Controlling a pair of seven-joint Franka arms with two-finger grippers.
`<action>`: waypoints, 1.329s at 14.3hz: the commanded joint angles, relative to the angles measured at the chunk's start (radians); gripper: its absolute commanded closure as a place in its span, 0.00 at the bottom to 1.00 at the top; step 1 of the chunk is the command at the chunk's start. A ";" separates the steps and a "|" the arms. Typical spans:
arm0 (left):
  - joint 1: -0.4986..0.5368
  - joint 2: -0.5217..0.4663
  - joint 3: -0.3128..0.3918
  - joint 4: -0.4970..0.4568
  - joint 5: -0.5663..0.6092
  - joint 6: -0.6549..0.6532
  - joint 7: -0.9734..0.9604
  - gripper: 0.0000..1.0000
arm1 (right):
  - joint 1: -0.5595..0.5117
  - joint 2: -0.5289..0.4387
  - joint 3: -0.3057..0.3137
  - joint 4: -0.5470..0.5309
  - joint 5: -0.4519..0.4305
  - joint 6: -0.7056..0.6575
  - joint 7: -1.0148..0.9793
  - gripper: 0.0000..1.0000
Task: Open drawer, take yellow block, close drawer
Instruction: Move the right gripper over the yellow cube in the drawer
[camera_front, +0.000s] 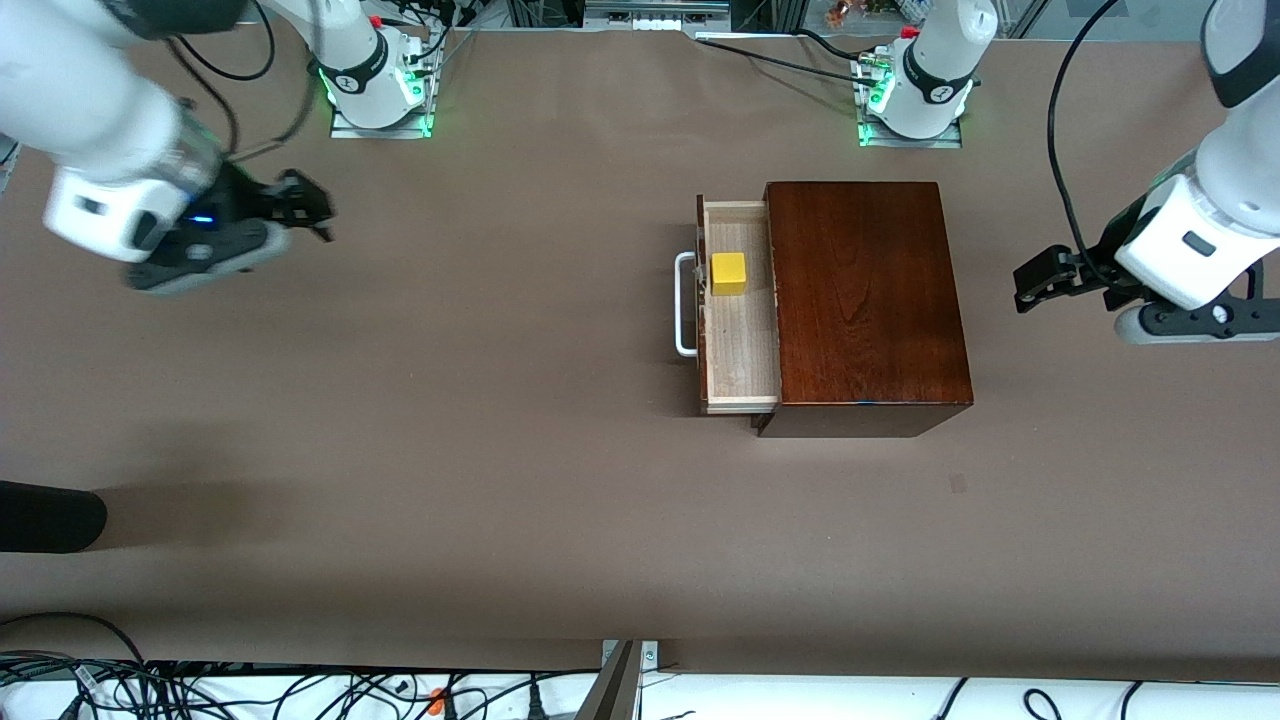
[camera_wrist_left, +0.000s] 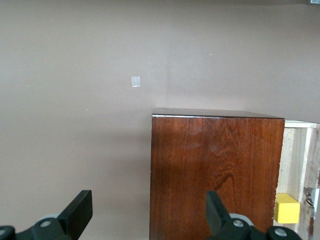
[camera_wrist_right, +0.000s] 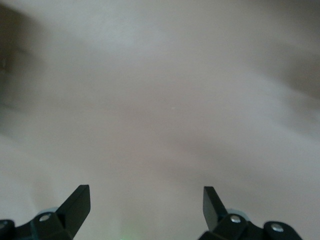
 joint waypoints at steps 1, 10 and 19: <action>0.010 -0.137 -0.007 -0.181 0.005 0.075 0.021 0.00 | 0.116 0.035 0.032 0.031 0.008 -0.029 -0.020 0.00; 0.026 -0.165 -0.017 -0.214 0.048 0.046 0.116 0.00 | 0.572 0.414 0.037 0.335 -0.101 0.210 -0.212 0.00; 0.027 -0.164 -0.016 -0.214 0.040 0.040 0.115 0.00 | 0.632 0.598 0.043 0.451 -0.097 0.336 -0.453 0.00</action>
